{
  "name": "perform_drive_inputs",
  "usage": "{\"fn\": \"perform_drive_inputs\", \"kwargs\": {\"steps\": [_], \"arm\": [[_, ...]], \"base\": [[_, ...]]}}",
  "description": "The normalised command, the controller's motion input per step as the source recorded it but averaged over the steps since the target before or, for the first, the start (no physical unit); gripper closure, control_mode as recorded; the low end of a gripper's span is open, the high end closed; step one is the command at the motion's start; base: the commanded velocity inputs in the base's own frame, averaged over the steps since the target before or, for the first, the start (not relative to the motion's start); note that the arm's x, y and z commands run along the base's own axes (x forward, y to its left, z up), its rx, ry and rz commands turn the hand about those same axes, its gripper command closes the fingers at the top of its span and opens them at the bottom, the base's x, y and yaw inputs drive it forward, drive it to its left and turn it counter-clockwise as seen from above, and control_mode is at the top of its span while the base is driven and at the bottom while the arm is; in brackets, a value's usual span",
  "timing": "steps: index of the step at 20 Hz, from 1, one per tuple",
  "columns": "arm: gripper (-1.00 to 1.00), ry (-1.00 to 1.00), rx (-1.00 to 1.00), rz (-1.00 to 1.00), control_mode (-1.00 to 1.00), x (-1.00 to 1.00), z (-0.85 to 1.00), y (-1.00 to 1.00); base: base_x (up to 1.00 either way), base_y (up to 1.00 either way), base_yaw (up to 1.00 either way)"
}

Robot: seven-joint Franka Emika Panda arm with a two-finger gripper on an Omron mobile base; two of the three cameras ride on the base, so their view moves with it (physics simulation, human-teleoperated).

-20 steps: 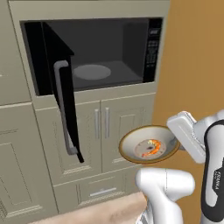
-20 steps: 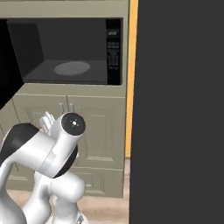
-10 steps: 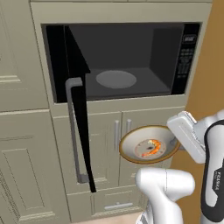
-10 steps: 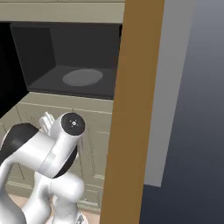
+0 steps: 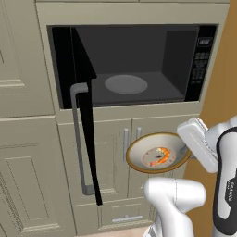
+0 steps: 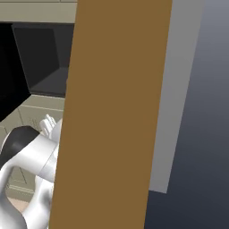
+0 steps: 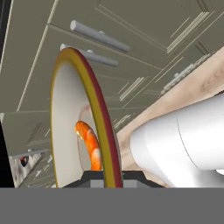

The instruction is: Remove the apple from the bowl and place it on the small plate. Then place the bowl with only the shrimp in the microwave, close the door, and press the start button to microwave the shrimp.

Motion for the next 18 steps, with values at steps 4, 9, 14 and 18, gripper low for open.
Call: {"fn": "perform_drive_inputs", "kwargs": {"steps": [4,9,14,18], "arm": [[1.0,0.0,0.0,0.0,1.0,0.0,0.0,0.0],[1.0,0.0,0.0,0.0,1.0,0.0,0.0,0.0],[1.0,-0.13,0.06,0.0,-1.0,0.0,0.02,0.0],[1.0,-0.18,0.18,-0.03,-1.0,0.35,0.34,0.05]], "base": [[0.0,0.0,0.0],[0.0,0.0,0.01],[0.0,0.0,0.0],[0.0,0.0,0.0]]}}
